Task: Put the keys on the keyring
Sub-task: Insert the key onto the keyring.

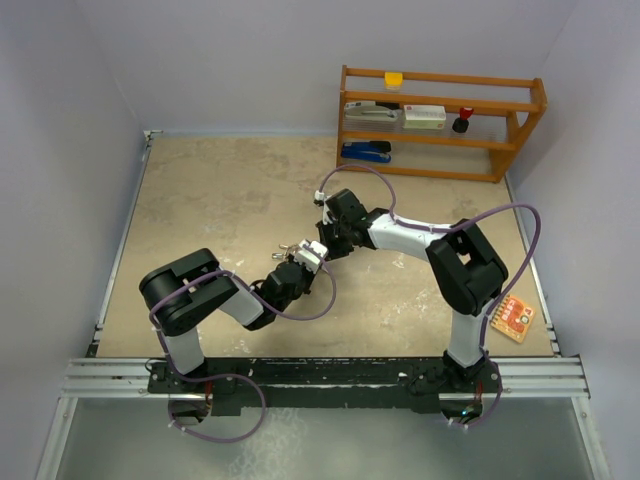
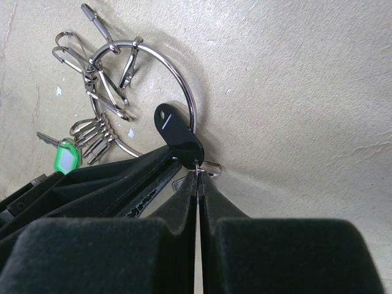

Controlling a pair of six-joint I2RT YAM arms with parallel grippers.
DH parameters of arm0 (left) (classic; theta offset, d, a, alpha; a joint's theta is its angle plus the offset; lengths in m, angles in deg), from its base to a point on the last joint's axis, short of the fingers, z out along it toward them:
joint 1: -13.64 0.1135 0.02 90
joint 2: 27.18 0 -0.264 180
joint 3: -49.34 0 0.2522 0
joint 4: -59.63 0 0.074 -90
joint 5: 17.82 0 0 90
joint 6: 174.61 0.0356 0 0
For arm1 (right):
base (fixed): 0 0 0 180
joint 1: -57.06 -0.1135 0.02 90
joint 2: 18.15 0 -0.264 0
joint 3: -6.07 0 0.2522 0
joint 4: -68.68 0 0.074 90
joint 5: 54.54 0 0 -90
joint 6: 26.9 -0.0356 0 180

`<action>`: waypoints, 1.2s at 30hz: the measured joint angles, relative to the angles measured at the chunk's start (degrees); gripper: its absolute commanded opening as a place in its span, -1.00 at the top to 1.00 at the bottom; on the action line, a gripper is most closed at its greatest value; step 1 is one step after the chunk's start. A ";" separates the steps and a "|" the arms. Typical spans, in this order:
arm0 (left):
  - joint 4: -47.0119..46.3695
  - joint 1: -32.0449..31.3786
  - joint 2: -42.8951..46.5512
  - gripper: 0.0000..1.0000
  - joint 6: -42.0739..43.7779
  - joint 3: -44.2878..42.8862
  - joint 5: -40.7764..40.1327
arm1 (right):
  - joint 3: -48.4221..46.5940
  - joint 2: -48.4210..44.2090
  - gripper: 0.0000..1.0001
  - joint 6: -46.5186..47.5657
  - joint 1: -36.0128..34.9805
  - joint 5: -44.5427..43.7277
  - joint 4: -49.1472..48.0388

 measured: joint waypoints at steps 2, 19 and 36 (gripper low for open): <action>0.02 0.00 0.00 1.00 0.00 0.00 -0.04 | -0.04 0.07 1.00 -0.04 0.00 0.00 0.09; 1.07 -0.26 0.00 1.00 0.00 -0.63 -1.22 | -0.09 0.24 1.00 -0.44 0.26 -0.04 0.44; 1.01 -0.26 -0.42 1.00 -0.13 -0.96 -1.57 | -0.09 0.46 1.00 -0.50 0.87 -0.70 0.79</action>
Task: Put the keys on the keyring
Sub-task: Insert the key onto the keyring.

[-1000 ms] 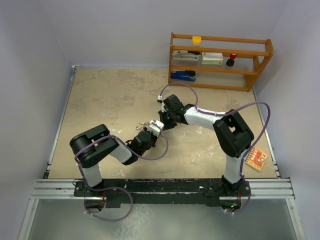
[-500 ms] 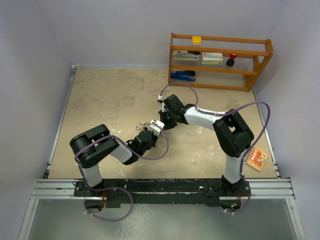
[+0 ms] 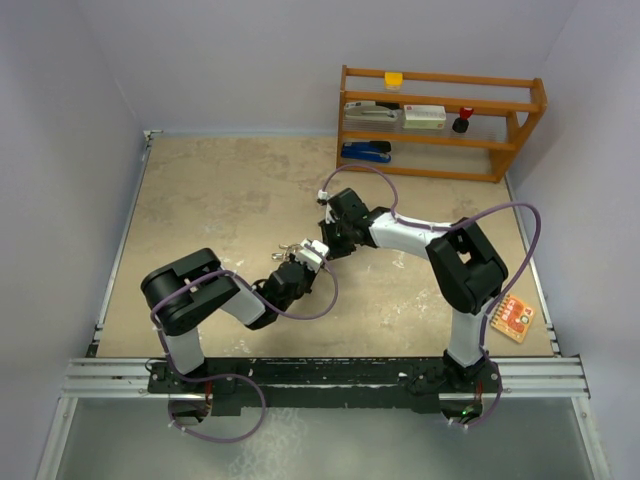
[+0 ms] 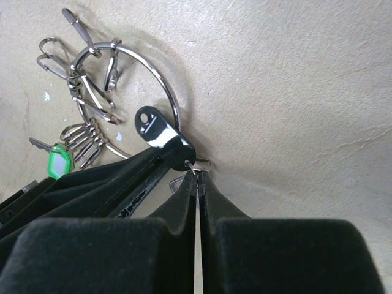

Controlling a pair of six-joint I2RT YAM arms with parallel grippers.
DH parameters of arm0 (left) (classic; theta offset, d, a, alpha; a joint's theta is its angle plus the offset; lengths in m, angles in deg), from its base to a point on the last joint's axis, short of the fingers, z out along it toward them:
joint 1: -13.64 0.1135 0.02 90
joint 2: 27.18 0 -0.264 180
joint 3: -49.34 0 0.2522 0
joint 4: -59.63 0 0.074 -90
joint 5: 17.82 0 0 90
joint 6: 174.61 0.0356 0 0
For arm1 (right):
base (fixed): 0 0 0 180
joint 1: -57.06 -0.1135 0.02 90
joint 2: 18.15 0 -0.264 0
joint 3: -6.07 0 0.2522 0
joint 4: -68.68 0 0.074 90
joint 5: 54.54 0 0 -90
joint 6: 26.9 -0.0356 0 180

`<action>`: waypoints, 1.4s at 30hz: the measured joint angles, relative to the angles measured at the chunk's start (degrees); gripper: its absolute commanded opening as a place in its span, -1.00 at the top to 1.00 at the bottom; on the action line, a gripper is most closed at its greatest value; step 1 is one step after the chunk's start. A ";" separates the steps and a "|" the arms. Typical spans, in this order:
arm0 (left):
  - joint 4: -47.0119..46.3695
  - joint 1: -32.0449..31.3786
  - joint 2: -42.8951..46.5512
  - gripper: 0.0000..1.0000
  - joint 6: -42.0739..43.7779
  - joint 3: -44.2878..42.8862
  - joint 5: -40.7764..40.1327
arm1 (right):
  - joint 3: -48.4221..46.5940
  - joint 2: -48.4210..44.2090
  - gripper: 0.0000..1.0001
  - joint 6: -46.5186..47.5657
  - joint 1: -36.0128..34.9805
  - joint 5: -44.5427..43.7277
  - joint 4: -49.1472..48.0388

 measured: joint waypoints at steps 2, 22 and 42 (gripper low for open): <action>-0.07 0.00 -0.07 1.00 -0.17 0.00 -0.15 | 0.00 0.22 1.00 -0.04 0.22 -0.02 -0.02; -1.18 0.00 -0.81 1.00 0.17 -0.11 -0.24 | -1.18 1.40 1.00 -0.52 1.97 1.84 0.90; -4.35 -2.43 -2.67 1.00 9.38 0.09 -0.79 | -10.36 7.17 1.00 1.84 5.14 0.09 9.05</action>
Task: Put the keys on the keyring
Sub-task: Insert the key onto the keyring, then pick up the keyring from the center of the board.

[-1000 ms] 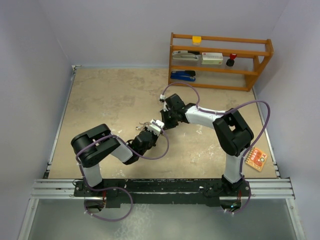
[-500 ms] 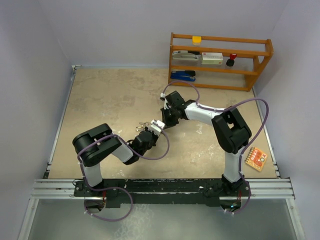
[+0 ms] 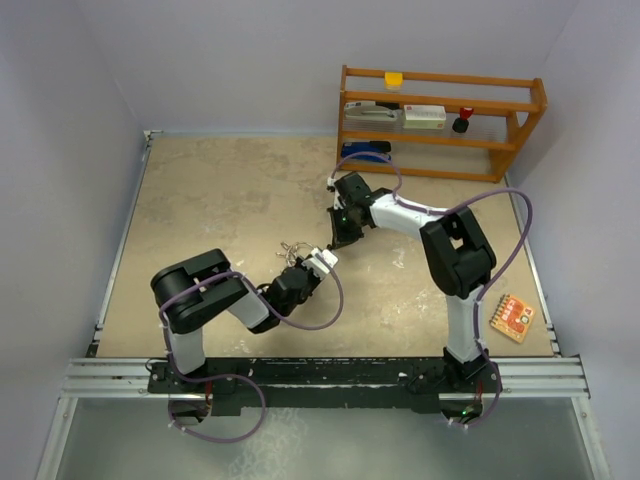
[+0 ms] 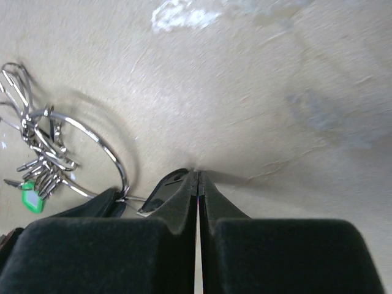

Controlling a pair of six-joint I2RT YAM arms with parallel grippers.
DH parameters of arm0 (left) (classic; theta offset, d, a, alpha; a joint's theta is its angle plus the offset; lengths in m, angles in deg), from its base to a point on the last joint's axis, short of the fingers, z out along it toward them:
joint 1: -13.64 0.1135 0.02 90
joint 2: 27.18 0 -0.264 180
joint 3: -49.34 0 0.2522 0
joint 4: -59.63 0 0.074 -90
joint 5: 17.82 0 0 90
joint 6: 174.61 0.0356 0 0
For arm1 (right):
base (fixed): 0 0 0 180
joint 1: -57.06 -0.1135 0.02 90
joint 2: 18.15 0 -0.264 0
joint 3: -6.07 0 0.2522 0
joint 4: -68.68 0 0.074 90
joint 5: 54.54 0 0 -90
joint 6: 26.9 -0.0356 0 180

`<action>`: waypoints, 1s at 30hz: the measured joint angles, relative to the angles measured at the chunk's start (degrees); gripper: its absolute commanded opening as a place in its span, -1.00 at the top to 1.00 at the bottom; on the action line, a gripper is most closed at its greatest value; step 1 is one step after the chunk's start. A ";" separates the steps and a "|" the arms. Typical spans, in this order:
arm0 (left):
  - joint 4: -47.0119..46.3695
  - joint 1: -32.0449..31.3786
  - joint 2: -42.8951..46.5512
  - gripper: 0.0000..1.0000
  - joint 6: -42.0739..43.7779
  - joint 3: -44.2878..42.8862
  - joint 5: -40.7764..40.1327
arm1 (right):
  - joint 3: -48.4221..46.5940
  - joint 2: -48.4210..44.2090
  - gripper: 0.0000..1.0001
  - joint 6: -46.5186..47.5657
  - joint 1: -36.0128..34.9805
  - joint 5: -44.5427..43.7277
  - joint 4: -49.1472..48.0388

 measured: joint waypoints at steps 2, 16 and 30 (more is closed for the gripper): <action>-0.24 -0.31 -0.22 1.00 0.83 0.00 -0.09 | -0.81 0.46 1.00 0.44 0.70 -1.20 0.20; -0.22 -0.63 -0.55 1.00 1.86 -0.33 -1.03 | -1.09 0.28 1.00 1.70 1.31 -3.52 0.28; 0.92 -0.63 -0.76 1.00 1.51 -1.31 -1.51 | 13.42 -15.74 0.28 4.07 1.31 -3.69 -9.99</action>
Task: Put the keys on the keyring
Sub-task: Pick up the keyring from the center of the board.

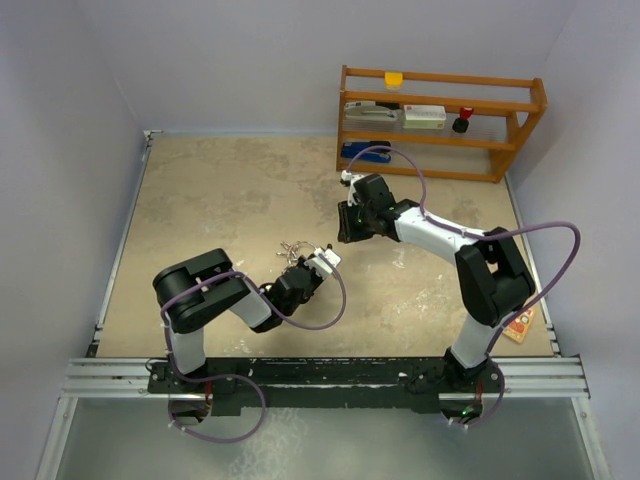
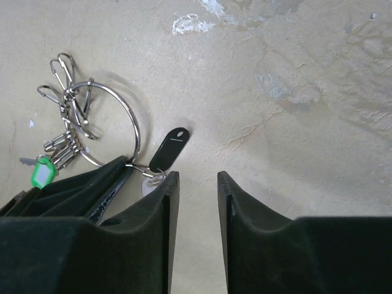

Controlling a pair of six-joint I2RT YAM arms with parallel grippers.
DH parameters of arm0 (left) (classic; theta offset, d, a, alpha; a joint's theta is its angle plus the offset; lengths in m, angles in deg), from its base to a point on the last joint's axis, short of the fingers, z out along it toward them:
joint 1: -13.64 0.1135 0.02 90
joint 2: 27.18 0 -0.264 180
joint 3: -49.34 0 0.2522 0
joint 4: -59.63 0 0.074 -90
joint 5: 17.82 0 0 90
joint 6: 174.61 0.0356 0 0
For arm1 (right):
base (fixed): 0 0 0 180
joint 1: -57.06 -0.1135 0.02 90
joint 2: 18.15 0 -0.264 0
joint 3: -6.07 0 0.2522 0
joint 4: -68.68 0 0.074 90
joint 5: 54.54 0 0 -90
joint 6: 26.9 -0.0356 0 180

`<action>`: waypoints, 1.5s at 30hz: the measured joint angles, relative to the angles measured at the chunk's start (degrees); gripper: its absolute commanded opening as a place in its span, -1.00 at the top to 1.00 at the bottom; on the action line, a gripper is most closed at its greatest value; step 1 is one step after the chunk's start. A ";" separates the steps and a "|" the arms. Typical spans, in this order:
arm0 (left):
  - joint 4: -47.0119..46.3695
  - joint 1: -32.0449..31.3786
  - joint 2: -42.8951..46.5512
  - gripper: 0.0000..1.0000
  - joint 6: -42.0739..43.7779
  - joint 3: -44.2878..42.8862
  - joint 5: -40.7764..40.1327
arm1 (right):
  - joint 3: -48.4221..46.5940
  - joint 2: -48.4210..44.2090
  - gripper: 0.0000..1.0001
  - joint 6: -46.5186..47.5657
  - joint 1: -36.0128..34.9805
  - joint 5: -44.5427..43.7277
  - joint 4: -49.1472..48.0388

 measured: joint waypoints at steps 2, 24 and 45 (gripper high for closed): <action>0.04 0.00 0.00 1.00 -0.31 -0.04 -0.02 | -0.07 -0.02 0.27 -0.52 0.00 0.07 -0.57; 0.87 0.00 -0.42 1.00 -0.87 -1.11 0.02 | -8.28 6.05 -0.08 -9.79 -2.67 -0.17 5.77; 0.85 0.00 -0.85 1.00 -0.96 -1.60 0.02 | -12.48 11.74 -0.04 -10.97 -4.20 -0.24 11.89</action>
